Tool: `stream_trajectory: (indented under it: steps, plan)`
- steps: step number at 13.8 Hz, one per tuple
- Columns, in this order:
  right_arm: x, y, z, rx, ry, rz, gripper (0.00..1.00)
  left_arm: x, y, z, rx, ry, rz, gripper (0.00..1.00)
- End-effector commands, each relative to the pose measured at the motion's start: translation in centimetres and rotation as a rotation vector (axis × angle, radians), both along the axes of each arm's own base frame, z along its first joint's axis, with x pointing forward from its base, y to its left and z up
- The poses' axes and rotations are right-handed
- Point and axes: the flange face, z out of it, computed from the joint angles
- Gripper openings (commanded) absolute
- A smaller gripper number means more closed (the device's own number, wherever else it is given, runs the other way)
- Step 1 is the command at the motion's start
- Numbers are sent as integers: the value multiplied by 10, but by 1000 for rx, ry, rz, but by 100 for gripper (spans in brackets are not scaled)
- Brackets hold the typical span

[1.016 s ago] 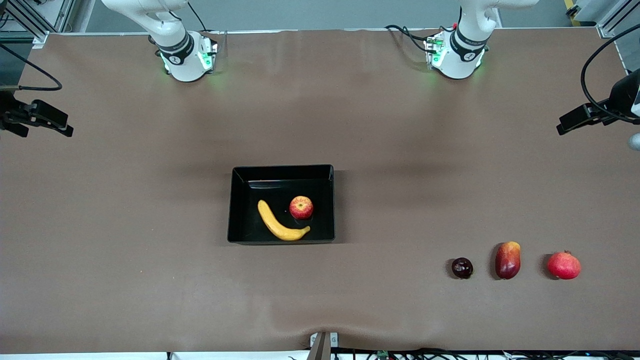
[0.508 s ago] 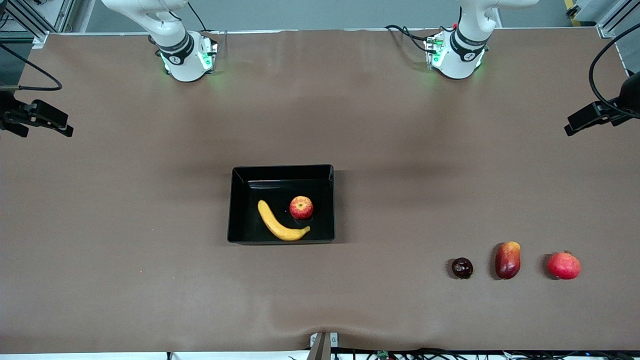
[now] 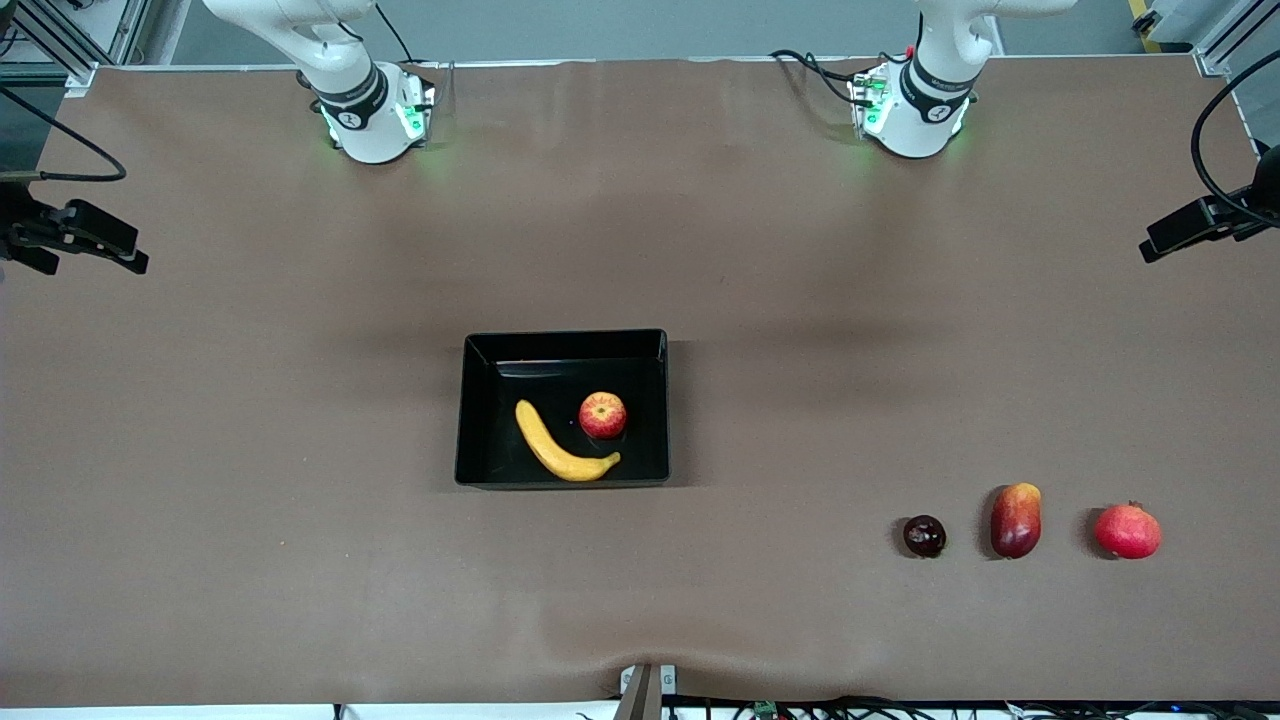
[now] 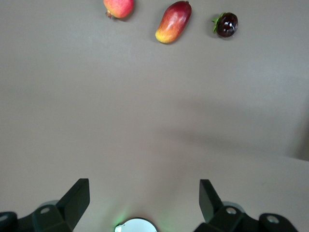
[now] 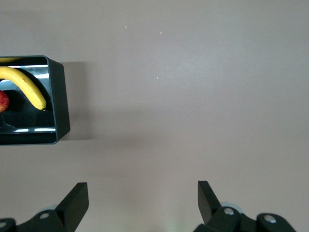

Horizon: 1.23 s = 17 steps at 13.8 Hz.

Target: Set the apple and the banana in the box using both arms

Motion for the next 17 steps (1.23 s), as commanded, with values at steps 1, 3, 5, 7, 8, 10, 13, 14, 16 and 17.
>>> stream_trajectory:
  steps: [1, 3, 5, 7, 8, 10, 13, 14, 16, 17]
  plan:
    - [1, 3, 0, -5, -1, 10, 100, -8, 4, 7, 11, 4, -12, 100]
    - [1, 3, -1, -5, 2, 11, 100, -15, 8, 6, 3, 1, -10, 100]
    - [1, 3, -1, -5, 0, 11, 100, -22, 5, 9, 4, -12, -13, 100]
    - [1, 3, -1, -5, 3, 10, 100, -22, 4, 11, 4, -10, -19, 100]
    - [1, 3, -1, -5, 3, 11, 100, -21, 2, 12, 6, -12, -23, 100]
    - [2, 4, -3, -3, 6, 11, 100, -22, -3, 22, 0, -32, -34, 100]
    - [2, 4, -4, -3, 8, 13, 100, -23, -27, 26, -14, -32, -106, 100]
    - [2, 4, -4, -3, 8, 11, 100, -24, -37, 27, -10, -34, -127, 100]
    - [2, 4, -4, -3, 8, 13, 100, -23, -45, 26, -11, -31, -169, 100]
    - [2, 4, -4, -3, 8, 11, 100, -22, -45, 25, -12, -28, -189, 100]
